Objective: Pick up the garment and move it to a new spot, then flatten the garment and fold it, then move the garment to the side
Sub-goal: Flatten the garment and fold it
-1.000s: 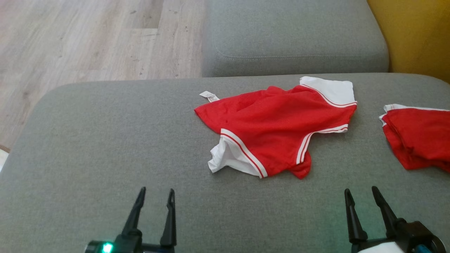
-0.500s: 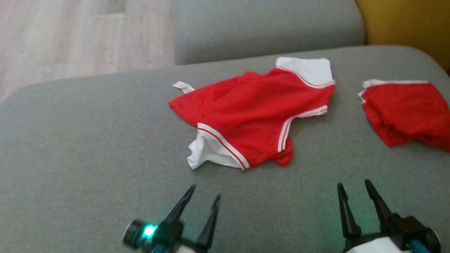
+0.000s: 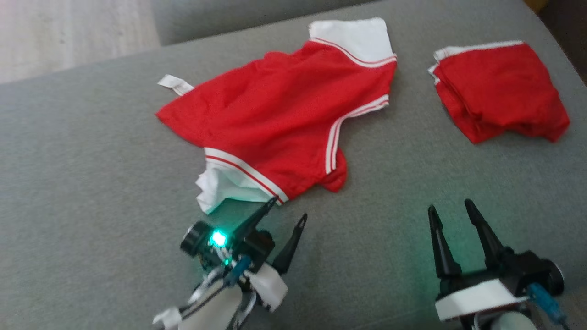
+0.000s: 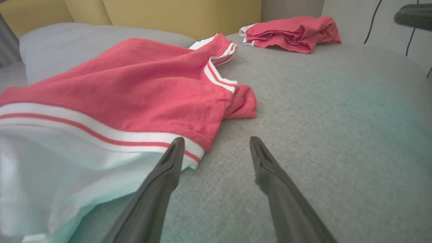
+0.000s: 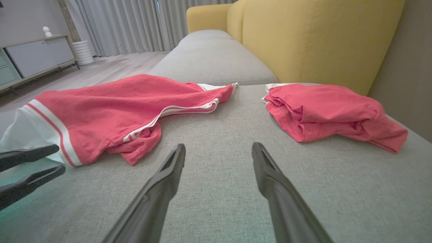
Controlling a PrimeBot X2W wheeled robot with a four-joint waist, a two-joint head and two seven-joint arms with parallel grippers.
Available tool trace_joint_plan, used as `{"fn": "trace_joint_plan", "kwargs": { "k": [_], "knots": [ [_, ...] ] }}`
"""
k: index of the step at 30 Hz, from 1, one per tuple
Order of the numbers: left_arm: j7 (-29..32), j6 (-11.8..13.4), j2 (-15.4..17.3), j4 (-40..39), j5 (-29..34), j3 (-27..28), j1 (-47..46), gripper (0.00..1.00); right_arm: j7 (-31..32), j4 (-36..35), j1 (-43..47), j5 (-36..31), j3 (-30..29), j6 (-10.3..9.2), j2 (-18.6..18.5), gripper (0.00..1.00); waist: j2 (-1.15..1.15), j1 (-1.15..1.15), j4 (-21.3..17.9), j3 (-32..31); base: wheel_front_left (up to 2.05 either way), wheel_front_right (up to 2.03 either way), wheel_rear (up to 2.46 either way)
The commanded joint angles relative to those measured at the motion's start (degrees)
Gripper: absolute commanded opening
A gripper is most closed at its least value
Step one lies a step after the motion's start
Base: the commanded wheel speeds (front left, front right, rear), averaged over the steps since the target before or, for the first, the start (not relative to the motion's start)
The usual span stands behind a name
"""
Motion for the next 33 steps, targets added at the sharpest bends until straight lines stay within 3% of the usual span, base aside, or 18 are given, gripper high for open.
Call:
{"fn": "trace_joint_plan", "kwargs": {
  "k": [1,12,13,15,20,26,33],
  "knots": [
    [-0.7,0.7,-0.1,0.0,-0.3,0.5,-3.5,1.0,-0.2,-1.9,-3.2,0.6,1.6,-0.05,-1.3,1.0,0.0,-0.01,-1.8,2.0,0.0,0.0,0.0],
    [1.0,3.7,-0.1,11.6,-5.1,-5.2,-12.5,1.0,-0.2,-1.5,-5.8,1.3,3.1,-0.05,-1.4,1.0,0.0,-0.01,-4.4,4.9,0.0,0.0,0.0],
    [1.0,3.8,-0.1,12.2,-5.8,-5.6,-12.8,0.8,-0.2,-1.5,-5.9,1.4,3.1,-0.05,-1.4,1.0,0.0,-0.01,-4.6,4.8,0.0,0.0,0.0],
    [0.9,3.5,-0.1,13.0,-7.1,-6.7,-13.1,0.0,-0.2,-1.4,-5.9,1.4,3.0,-0.05,-1.4,1.0,0.0,-0.01,-4.7,4.6,0.0,0.0,0.0],
    [0.5,0.6,-0.1,11.7,-12.3,-9.5,-12.2,0.0,-0.2,-0.9,-5.1,1.3,2.6,-0.05,-1.3,1.0,0.0,-0.01,-5.0,2.4,0.0,0.0,0.0],
    [1.2,-3.5,-0.1,3.6,-21.6,-13.1,-11.7,0.0,-0.2,-0.7,-4.2,1.5,3.0,-0.05,-0.7,1.0,0.0,-0.01,-6.0,-1.5,0.0,0.0,0.0],
    [4.0,-5.2,-0.1,-7.1,-31.0,-13.6,-22.5,0.0,-0.2,-0.2,-2.4,1.3,3.3,-0.05,-0.2,1.0,0.0,-0.01,-7.3,-5.2,0.0,0.0,0.0]
  ]
}}
